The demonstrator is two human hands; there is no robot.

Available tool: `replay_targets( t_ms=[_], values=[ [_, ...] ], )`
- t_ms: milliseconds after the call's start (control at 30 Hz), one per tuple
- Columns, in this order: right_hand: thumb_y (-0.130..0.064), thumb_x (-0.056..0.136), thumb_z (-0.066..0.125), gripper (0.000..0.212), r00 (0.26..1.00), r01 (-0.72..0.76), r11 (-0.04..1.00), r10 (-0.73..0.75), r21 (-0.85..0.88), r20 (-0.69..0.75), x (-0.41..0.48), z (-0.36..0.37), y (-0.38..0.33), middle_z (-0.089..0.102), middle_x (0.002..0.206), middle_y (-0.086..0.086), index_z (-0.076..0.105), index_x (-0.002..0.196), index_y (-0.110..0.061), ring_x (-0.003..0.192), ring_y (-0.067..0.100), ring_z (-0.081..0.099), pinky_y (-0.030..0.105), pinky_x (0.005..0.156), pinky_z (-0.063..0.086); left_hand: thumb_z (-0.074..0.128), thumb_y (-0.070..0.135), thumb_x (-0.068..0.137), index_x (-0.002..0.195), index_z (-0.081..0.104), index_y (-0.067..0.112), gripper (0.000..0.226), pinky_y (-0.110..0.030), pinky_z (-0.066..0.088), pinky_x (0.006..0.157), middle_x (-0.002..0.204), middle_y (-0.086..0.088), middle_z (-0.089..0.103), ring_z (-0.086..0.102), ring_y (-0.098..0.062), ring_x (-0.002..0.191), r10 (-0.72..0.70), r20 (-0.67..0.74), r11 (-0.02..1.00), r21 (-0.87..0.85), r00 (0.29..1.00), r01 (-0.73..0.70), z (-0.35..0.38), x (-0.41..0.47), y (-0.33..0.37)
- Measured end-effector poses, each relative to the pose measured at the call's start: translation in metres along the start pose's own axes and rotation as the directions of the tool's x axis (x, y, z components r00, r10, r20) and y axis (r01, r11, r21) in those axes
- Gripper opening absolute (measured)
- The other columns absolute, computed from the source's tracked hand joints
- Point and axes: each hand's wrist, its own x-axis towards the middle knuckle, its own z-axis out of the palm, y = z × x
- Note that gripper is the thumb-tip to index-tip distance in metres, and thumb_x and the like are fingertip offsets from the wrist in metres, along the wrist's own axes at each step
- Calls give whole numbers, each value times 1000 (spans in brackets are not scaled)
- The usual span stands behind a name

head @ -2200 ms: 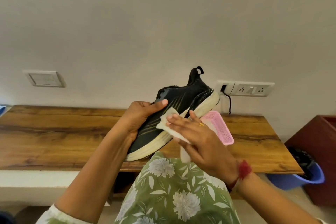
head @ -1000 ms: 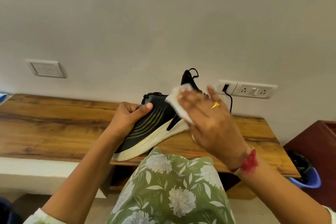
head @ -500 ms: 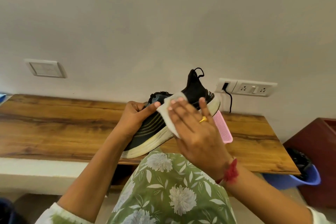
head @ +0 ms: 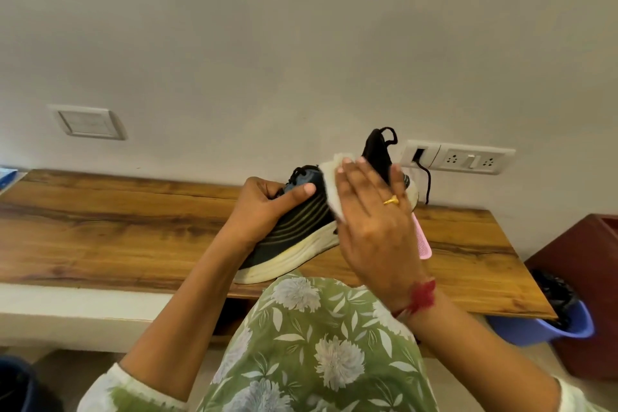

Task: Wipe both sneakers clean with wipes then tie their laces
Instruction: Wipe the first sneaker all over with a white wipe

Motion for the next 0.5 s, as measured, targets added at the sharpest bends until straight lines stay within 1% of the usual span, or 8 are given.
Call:
replay_targets(
  t_ms=[133,233,300,367,400,433,467,500],
  values=[
    [-17,88,47,43,992,90,994,-95,65,78,-8,9,-4,56,132,15,57,126,0,129,26,48,45,117,16,70,44,69,57,54,1,48,-19,28,43,44,-2,44,39,-11,38,6,23,999,38,1000,-7,-1,-2,-4],
    [-20,87,42,45,990,-76,991,63,109,123,2,4,3,59,129,13,57,125,-2,126,26,50,45,116,15,71,45,71,58,54,-1,50,-19,28,42,45,-4,43,39,-14,39,33,56,997,61,998,-36,0,-2,-5],
    [-23,89,40,45,983,-111,962,70,248,167,2,-2,-7,58,131,9,57,128,-6,130,21,46,42,117,12,71,43,71,58,53,-8,56,-21,28,44,47,-10,43,38,-17,41,38,52,998,51,998,-40,0,-2,-6],
    [-29,94,40,40,973,-188,807,75,560,219,0,-19,-15,58,130,-5,56,129,-17,129,5,44,31,118,14,69,44,70,64,53,-18,64,-24,29,46,50,-13,46,39,-19,43,25,33,999,19,999,-25,-3,-2,-10],
    [-34,95,42,36,957,-268,680,107,683,270,2,-32,-14,59,124,-14,55,127,-24,120,-6,48,22,113,24,68,45,69,64,54,-18,65,-23,29,45,49,-12,45,39,-18,41,1,19,1000,-1,1000,-1,-4,-3,-11],
    [-37,95,45,31,942,-331,562,159,758,294,6,-45,-8,61,114,-22,56,123,-27,102,-13,54,14,98,39,68,46,68,59,53,-12,60,-21,28,44,46,-8,44,38,-14,39,-25,-2,999,-24,1000,25,-7,-4,-13],
    [-37,95,48,26,930,-361,465,242,808,277,10,-55,3,64,100,-25,59,117,-28,83,-12,58,9,77,46,69,46,67,50,51,-1,53,-19,27,42,44,-3,41,36,-10,37,-46,-18,998,-48,999,45,-10,-4,-15],
    [-33,94,48,23,913,-360,399,337,843,230,15,-63,17,66,91,-24,62,111,-26,74,-9,59,8,65,45,71,48,67,45,47,9,51,-18,25,41,43,0,39,34,-9,36,-63,-31,996,-69,998,61,-12,-4,-16]
  ],
)
